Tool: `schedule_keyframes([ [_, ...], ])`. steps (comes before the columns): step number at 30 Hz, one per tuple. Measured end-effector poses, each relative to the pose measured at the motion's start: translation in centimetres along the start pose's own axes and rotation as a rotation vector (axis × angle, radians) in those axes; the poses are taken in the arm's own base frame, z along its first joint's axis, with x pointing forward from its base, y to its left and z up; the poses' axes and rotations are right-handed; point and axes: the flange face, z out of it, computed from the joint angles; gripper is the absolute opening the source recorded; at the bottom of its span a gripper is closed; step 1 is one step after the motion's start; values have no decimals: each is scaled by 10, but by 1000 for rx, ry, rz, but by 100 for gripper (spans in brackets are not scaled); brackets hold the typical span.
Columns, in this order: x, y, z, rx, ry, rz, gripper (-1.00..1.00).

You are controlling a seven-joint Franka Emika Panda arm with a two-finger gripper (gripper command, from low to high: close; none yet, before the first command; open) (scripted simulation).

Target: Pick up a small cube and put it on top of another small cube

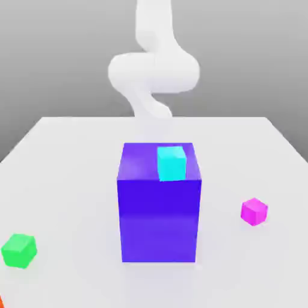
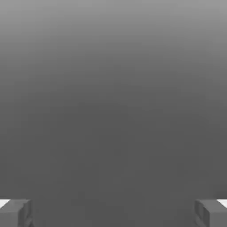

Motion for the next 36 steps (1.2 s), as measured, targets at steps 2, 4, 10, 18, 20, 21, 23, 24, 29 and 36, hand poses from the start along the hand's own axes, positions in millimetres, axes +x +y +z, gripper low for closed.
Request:
schedule_keyframes([
  [2, -13, -4, 30, 11, -64, -85, 0],
  [4, -29, -9, 58, 22, -123, -168, 0],
  [10, -90, -21, 134, 55, -288, -423, 0],
  [18, -199, -24, 211, 99, -483, -783, 0],
  [20, -229, -21, 225, 111, -527, -876, 0],
  [21, -244, -19, 232, 116, -548, -923, 0],
  [23, -273, -14, 243, 128, -590, -1018, 0],
  [24, -288, -10, 248, 134, -610, -1066, 0],
  [29, -359, 13, 266, 161, -702, -1309, 0],
  [36, -442, 60, 277, 197, -808, -1663, 0],
])
